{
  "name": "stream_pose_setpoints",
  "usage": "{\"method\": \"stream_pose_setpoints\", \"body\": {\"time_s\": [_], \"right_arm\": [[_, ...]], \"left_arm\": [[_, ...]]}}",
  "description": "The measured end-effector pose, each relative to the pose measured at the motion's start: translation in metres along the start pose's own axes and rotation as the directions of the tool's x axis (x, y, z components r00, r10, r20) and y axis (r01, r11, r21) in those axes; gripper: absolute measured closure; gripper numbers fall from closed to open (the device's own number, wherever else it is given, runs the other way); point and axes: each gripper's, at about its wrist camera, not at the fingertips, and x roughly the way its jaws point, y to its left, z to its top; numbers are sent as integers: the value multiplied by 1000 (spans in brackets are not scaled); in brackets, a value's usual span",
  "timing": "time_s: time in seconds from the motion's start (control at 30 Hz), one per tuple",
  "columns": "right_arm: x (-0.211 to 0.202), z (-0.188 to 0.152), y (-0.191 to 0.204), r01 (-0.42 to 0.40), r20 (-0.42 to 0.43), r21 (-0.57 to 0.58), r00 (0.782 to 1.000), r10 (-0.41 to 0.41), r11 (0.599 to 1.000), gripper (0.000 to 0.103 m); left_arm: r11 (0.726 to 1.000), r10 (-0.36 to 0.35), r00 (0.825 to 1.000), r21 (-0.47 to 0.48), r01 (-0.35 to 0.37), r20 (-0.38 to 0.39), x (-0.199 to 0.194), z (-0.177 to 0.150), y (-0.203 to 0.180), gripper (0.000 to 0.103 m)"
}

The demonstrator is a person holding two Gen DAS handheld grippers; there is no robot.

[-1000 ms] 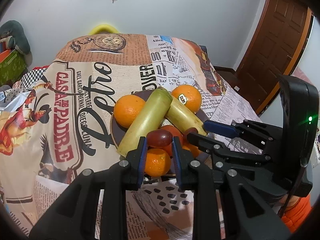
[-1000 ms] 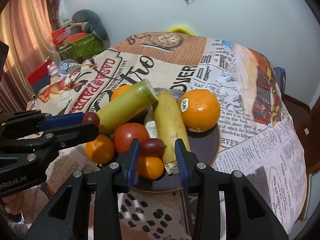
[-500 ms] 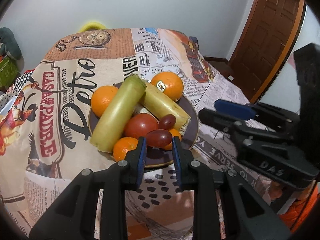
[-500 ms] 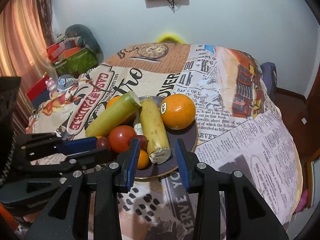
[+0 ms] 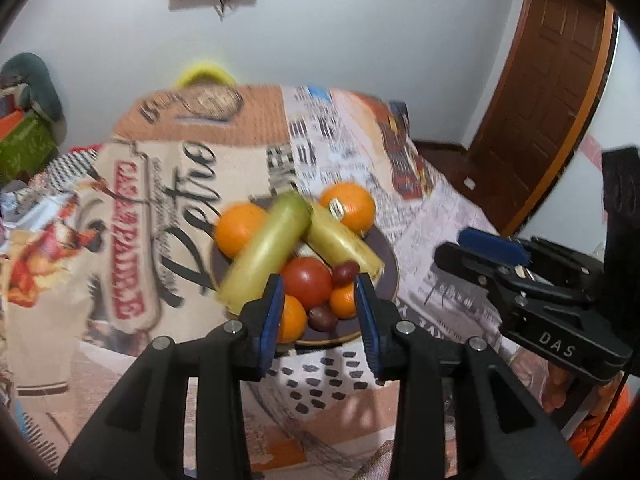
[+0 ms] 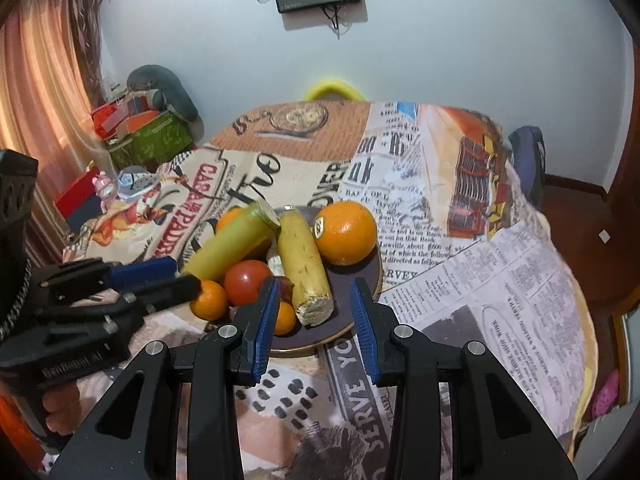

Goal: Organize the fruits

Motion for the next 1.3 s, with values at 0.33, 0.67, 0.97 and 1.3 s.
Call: {"method": "stream_pose_setpoints", "body": {"time_s": [0.33,0.67,0.97,1.3], "right_arm": [[-102,20,41,12,211,-57,977,0,998,70],[-197,11,88,74,437,-86,899,-29,994,46],[-224,0,106,129,530,-46,843,-85,990,18],[-230,-14,112,156,542,-20,832,-120,988,0]], "left_arm": [[996,76,959,21,-85,274,-123,13,-14,67],[996,65,892,22,-83,448,-226,-2,-30,57],[993,86,833,19,-114,547,-284,-27,-34,33],[988,108,809,26,-151,577,-297,-42,-39,9]]}}
